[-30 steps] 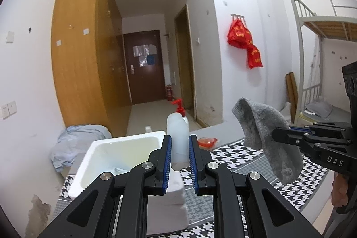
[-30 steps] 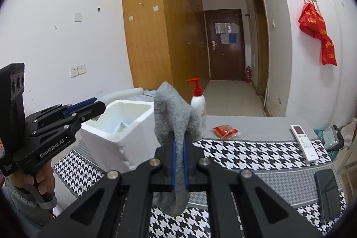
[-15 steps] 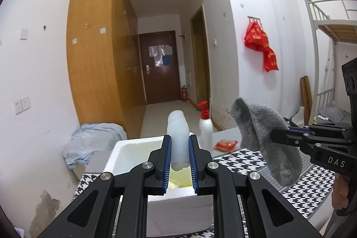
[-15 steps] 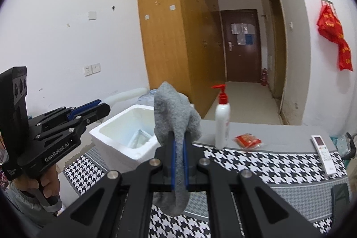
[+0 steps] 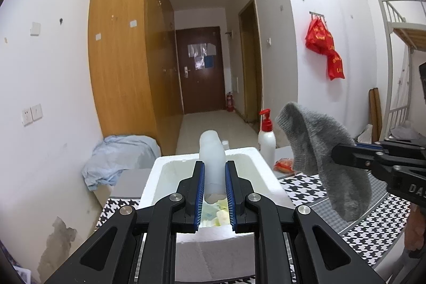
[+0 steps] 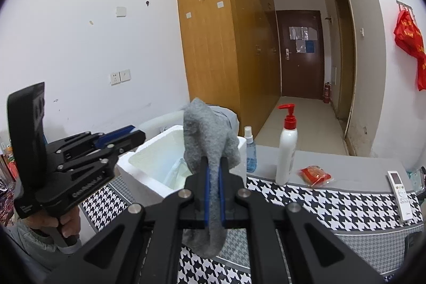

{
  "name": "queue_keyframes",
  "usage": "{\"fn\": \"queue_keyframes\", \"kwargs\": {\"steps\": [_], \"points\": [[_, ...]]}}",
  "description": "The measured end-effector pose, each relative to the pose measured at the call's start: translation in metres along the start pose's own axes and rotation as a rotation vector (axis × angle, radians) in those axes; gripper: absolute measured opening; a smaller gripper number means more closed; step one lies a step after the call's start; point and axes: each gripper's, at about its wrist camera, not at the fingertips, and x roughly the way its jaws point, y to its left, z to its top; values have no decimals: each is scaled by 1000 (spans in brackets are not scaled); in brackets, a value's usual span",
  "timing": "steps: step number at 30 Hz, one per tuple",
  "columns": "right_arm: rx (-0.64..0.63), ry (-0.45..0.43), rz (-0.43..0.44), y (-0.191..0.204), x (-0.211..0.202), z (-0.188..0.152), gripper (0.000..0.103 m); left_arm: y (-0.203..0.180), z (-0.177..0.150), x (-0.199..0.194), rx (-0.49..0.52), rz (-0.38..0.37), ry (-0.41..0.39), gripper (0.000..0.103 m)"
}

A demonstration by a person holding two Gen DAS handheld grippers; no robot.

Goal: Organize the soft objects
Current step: 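Carry the grey sock in the right gripper over the foam box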

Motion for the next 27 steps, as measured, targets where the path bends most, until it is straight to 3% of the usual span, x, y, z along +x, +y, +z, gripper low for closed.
{"fn": "queue_keyframes", "kwargs": {"steps": [9, 15, 16, 18, 20, 23, 27], "points": [[0, 18, -28, 0, 10, 1, 8, 11, 1, 32, -17, -10, 50, 17], [4, 32, -49, 1, 17, 2, 8, 16, -2, 46, -23, -13, 77, 25], [5, 35, -53, 2, 18, 2, 8, 16, -2, 48, -27, -10, 80, 30], [9, 38, -63, 1, 20, 3, 8, 19, -2, 49, -32, -1, 81, 54], [12, 42, -70, 2, 22, 4, 8, 24, -3, 44, -50, -11, 60, 84], [10, 44, -77, 4, 25, 8, 8, 29, -4, 34, -58, 8, 24, 99], [-1, 39, -65, 10, 29, 12, 8, 36, -5, 22, -54, 22, 2, 101]]}}
